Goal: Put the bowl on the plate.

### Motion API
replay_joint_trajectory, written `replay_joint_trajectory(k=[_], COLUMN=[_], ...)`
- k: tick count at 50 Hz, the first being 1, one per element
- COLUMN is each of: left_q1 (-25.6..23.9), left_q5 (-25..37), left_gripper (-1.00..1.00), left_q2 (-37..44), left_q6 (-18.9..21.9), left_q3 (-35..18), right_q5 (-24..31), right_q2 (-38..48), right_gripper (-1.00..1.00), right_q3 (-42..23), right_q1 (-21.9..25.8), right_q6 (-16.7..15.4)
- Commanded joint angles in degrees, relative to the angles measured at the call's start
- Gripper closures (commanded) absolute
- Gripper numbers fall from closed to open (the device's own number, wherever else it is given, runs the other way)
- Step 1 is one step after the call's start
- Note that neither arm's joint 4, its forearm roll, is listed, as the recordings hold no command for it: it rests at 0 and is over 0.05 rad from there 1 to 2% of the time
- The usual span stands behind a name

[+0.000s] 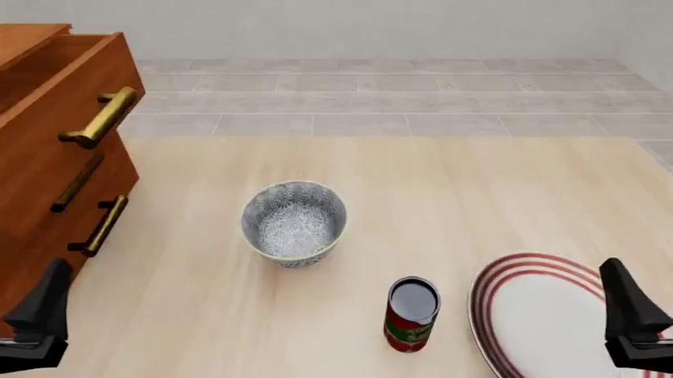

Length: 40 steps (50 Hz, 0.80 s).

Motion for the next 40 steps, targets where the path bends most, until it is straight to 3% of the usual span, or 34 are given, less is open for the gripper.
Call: replay_joint_trajectory(k=[1, 12, 24, 25, 26, 27, 28, 29, 36, 38, 39, 40], left_q1=[0.00, 0.00, 0.00, 0.00, 0.00, 0.00, 0.00, 0.00, 0.00, 0.00, 0.00, 0.00], left_q5=[-0.07, -0.07, -0.07, -0.07, -0.07, -0.07, -0.07, -0.07, -0.07, -0.07, -0.07, -0.07], left_gripper=[-1.00, -1.00, -1.00, -1.00, -1.00, -1.00, -1.00, -1.00, -1.00, -1.00, -1.00, -1.00], left_q2=[0.26, 0.26, 0.26, 0.26, 0.26, 0.26, 0.26, 0.26, 0.26, 0.26, 0.26, 0.26], left_q6=[0.00, 0.00, 0.00, 0.00, 0.00, 0.00, 0.00, 0.00, 0.00, 0.00, 0.00, 0.00], left_q3=[-0.15, -0.15, -0.15, -0.15, -0.15, -0.15, -0.15, -0.15, -0.15, -0.15, -0.15, -0.15], right_q5=[0.06, 1.08, 3.09, 4.23, 4.06, 2.67, 1.49, 1.53, 0.01, 0.01, -0.08, -0.98], right_q2=[-0.09, 0.02, 1.16, 1.65, 2.31, 4.89, 7.00, 7.40, 14.22, 15.29, 17.65, 18.33], right_gripper=[-1.00, -1.00, -1.00, -1.00, -1.00, -1.00, -1.00, -1.00, -1.00, -1.00, -1.00, -1.00], right_q3=[-0.28, -0.92, -5.63, -7.33, -8.65, -9.61, -10.27, -11.18, -16.18, -16.49, -17.25, -17.51], right_q1=[-0.34, -1.10, 0.57, 0.99, -0.27, -0.43, 0.97, 2.10, 4.39, 4.83, 7.35, 6.82], right_q6=[0.38, 1.82, 0.10, -0.85, 2.50, 2.45, -0.56, -1.23, -2.59, -2.53, 1.99, -0.15])
